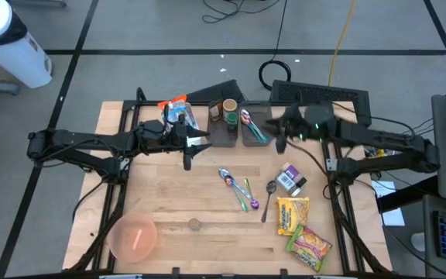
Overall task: Pick & Place Food Item
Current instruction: Put the left purple spoon into the right black bin
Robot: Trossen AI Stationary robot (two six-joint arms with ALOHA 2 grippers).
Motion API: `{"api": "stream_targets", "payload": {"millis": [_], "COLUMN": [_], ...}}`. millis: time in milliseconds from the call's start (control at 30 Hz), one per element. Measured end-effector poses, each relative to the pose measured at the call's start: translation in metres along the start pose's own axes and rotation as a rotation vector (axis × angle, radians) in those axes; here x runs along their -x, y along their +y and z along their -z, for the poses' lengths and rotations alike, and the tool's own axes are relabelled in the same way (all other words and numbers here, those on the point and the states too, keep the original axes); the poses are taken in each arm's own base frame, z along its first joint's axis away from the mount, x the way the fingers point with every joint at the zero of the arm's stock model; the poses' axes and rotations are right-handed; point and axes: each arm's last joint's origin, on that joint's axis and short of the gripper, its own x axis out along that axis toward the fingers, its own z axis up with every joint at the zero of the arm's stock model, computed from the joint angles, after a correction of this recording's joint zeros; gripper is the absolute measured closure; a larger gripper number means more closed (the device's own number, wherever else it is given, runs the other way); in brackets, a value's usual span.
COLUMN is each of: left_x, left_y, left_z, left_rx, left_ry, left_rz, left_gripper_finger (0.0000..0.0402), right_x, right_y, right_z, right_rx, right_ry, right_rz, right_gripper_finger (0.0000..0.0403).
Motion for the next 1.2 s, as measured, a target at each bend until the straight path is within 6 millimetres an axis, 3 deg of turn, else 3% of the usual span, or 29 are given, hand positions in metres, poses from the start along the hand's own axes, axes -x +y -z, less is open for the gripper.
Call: {"api": "stream_targets", "payload": {"millis": [267,467,767,967,1200], "left_x": [-0.003,-0.019,-0.055,-0.076,-0.092], "left_y": [0.0,-0.006,-0.03,-0.054,-0.072], "left_z": [0.003,0.021,0.066,0.094,0.119], "left_rx": [-0.003,0.065,0.173,0.242,0.199], "left_ry": [0.013,0.101,0.247,0.258,0.223], "left_rz": [0.002,0.044,0.117,0.168,0.215], "left_gripper_finger": [0.021,0.021,0.021,0.021,0.021], "right_x": [0.0,0.008,0.002,-0.012,-0.025], "right_y": [0.025,0.031,0.049,0.055,0.054], "right_z": [0.089,0.143,0.165,0.179,0.2], "right_rx": [-0.034,-0.062,-0.037,0.013,0.046], "right_ry": [-0.25,-0.381,-0.347,-0.256,-0.135], "right_rz": [-0.307,-0.475,-0.571,-0.551,-0.516], "right_gripper_finger": [0.0286,0.0287,0.0286,0.0286,0.0286]}}
